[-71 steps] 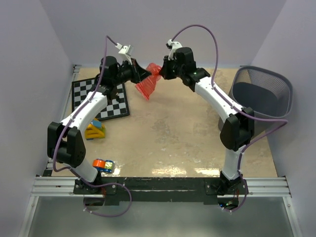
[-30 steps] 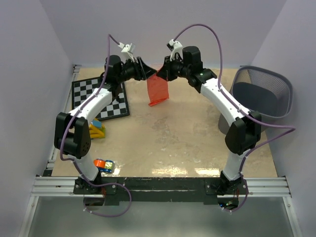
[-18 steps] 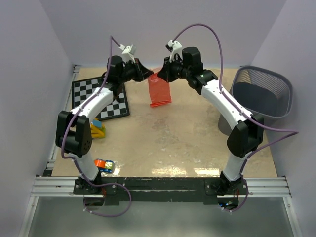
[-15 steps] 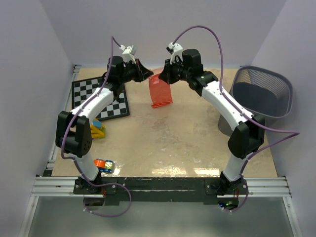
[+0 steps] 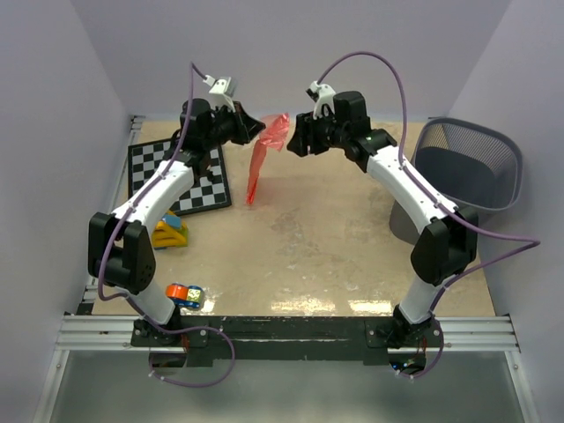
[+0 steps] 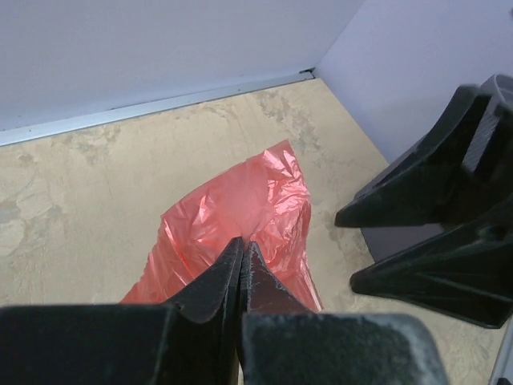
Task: Put the trash bags into the trash bin
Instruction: Unfold the trash bag at the center of the board.
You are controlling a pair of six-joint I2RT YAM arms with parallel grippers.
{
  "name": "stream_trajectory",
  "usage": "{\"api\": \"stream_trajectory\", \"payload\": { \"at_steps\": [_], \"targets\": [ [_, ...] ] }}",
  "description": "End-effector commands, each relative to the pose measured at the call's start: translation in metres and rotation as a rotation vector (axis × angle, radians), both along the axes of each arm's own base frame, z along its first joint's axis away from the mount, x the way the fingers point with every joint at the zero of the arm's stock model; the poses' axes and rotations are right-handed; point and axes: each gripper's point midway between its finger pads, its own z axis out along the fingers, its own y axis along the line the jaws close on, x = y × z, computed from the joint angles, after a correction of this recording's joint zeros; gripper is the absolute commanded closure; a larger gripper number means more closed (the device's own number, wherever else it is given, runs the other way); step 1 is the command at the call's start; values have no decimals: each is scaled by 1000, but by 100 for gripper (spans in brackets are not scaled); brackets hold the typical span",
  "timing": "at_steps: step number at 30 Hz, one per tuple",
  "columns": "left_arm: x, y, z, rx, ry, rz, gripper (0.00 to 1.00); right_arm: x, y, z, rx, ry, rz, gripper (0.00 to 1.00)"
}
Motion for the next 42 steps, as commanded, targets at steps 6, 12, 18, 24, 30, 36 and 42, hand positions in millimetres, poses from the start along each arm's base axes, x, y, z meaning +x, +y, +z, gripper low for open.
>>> {"api": "stream_trajectory", "payload": {
  "at_steps": [6, 12, 18, 24, 30, 36, 42],
  "targets": [
    [-16, 5, 18, 25, -84, -21, 100, 4, 26, 84, 188, -128, 96, 25],
    [-22, 3, 27, 6, -97, -39, 100, 33, 25, 51, 147, -78, 0, 25],
    [-29, 1, 35, -6, -109, -56, 100, 40, 47, 29, 149, -37, 26, 25],
    [-32, 6, 43, 2, -128, -32, 100, 65, 26, -4, 35, -14, -205, 25],
    [-39, 14, 39, 42, -127, -9, 100, 74, 15, -11, 48, -13, -172, 58],
    [-44, 13, 23, 63, -110, -34, 100, 35, 59, 26, 234, -51, 208, 88],
    [-33, 20, 39, 227, -265, -27, 66, 42, 41, 34, 137, -97, 108, 100]
  ]
}}
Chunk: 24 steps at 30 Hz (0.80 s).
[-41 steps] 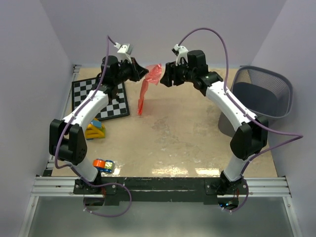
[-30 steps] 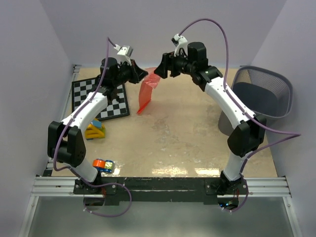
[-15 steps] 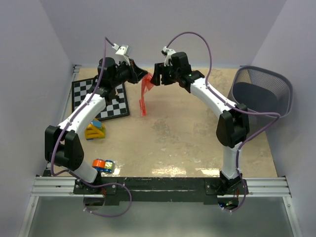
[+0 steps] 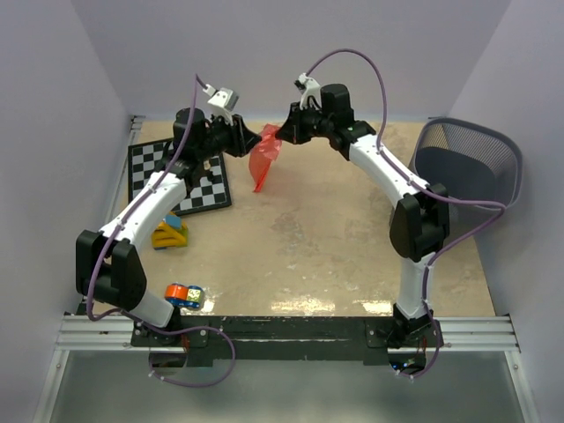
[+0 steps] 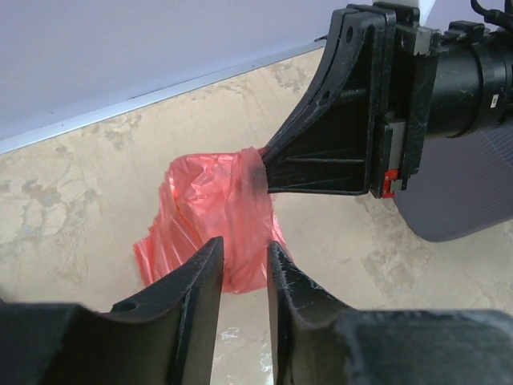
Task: Put the trash bags into the trash bin
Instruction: Unfold the trash bag at the center of the board.
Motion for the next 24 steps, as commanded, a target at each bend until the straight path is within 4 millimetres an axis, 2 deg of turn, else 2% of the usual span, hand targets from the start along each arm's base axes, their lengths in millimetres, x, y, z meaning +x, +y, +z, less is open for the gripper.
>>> {"api": "stream_trajectory", "payload": {
  "at_steps": [1, 2, 3, 6, 9, 12, 17, 20, 24],
  "targets": [
    [3, 8, 55, 139, -258, -10, 62, 1, -16, 44, -62, -143, -49, 100],
    [4, 8, 62, 177, -298, -17, 53, 4, -22, 44, -89, -151, -75, 100],
    [5, 7, 69, 235, -351, -35, 50, 7, -28, 46, -117, -165, -104, 100],
    [-2, -6, 80, 389, -478, -115, 43, 11, -39, 55, -162, -196, -162, 100],
    [-10, -24, 80, 512, -578, -183, 38, 6, -35, 64, -186, -230, -153, 100],
    [-9, -38, 70, 584, -607, -227, 37, -3, -23, 75, -211, -285, -138, 100],
    [14, -43, 60, 631, -560, -203, 41, -18, -8, 93, -217, -350, -117, 100],
    [21, -42, 65, 639, -589, -175, 42, -20, -9, 97, -220, -361, -131, 100],
    [14, -41, 79, 633, -659, -190, 42, -22, -13, 95, -254, -387, -112, 100]
  ]
}}
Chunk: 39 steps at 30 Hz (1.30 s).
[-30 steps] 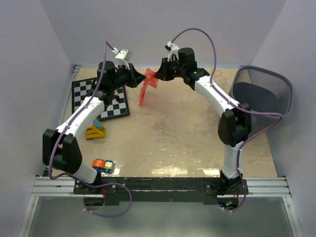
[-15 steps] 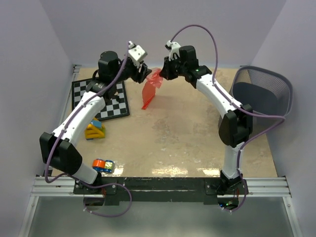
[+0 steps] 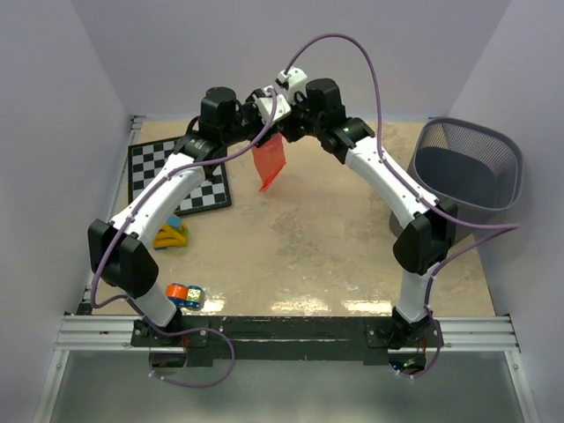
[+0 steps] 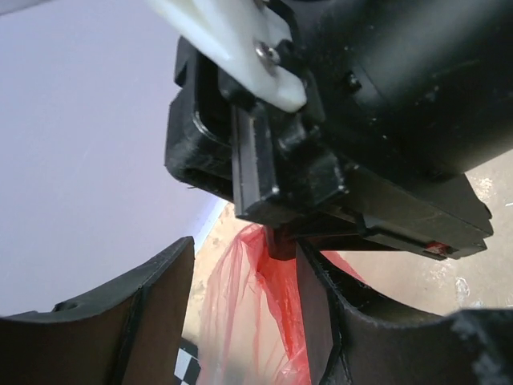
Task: Put the trash bags into the trash bin
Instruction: Unfold the trash bag at the center of the board.
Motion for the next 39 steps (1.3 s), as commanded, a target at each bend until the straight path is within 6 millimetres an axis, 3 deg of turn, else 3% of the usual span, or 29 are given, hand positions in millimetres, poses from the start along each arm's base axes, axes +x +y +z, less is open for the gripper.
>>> {"api": "stream_trajectory", "payload": {
  "at_steps": [1, 4, 7, 13, 21, 25, 32, 33, 34, 35, 39],
  "targets": [
    [-11, 2, 42, -26, -138, -57, 40, -7, -9, 46, -9, -139, 24, 100],
    [-25, 27, 57, -102, -164, -129, 31, -12, -12, 52, -63, -201, 78, 100],
    [-27, 40, 50, -61, -138, -165, 30, -13, -14, 61, -124, -284, 119, 100],
    [-22, 25, 43, -94, -74, -216, 32, -6, -15, 79, -157, -365, 117, 100],
    [-5, 5, 44, -113, -56, -215, 36, -9, -7, 79, -156, -368, 137, 100],
    [9, 2, 33, -76, -34, -177, 48, -12, -3, 76, -152, -362, 156, 100],
    [16, 3, 29, -84, 1, -133, 91, -7, -8, 65, -87, -266, 88, 100],
    [16, 4, 28, -95, 9, -121, 95, -5, -11, 61, -53, -226, 56, 92],
    [15, 6, 29, -107, 16, -110, 96, -2, -15, 56, -27, -190, 34, 75],
    [14, 7, 31, -122, 15, -100, 97, -1, -15, 50, 3, -151, 36, 69],
    [6, 11, 34, -196, 34, -63, 99, -9, -8, 38, 126, -31, 112, 58]
  ]
}}
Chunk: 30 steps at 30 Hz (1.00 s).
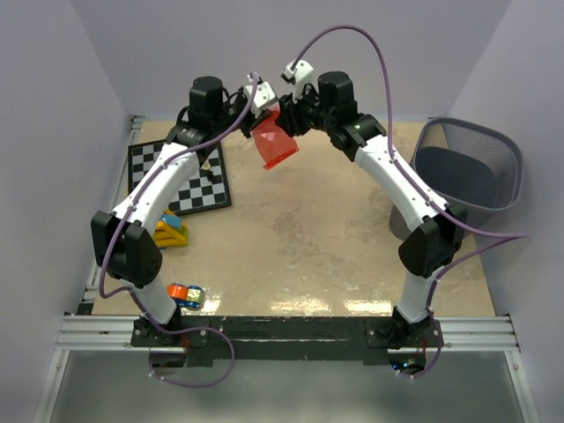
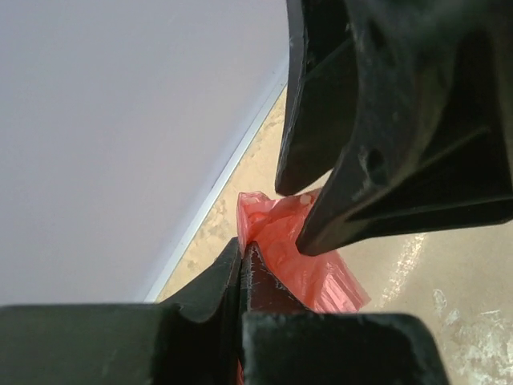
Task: Put the trash bags into the trash bin
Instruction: Unfold the trash bag at the center of the board.
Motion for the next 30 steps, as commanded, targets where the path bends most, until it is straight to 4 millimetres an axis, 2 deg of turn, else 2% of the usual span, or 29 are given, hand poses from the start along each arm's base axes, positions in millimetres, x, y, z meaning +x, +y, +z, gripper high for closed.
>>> {"api": "stream_trajectory", "payload": {
  "at_steps": [1, 8, 10, 11, 14, 15, 18, 19, 24, 30],
  "targets": [
    [-12, 6, 34, -121, -21, 57, 100, -9, 6, 3, 182, 136, 60, 57],
    [-26, 3, 33, -218, 62, 53, 100, -14, 24, -3, 260, 204, 150, 62],
    [-28, 4, 30, -230, 81, 57, 100, -19, 29, -4, 288, 229, 206, 66],
    [-29, 4, 31, -233, 85, 60, 100, -22, 32, -1, 302, 232, 235, 70],
    [-29, 8, 28, -238, 91, 85, 100, -31, 37, 1, 332, 253, 304, 98],
    [-28, 10, 27, -240, 92, 104, 100, -29, 36, -1, 332, 259, 283, 100],
    [-21, 26, 25, -249, 84, 200, 100, -13, 19, -11, 301, 265, 142, 100],
    [-16, 31, 33, -271, 50, 229, 100, -9, 12, -13, 293, 267, 102, 100],
    [-6, 59, 27, -298, 47, 383, 100, 6, -20, -24, 267, 274, -55, 100],
    [-3, 67, 16, -316, 86, 455, 100, 13, -38, -33, 265, 295, -144, 100]
  ]
}}
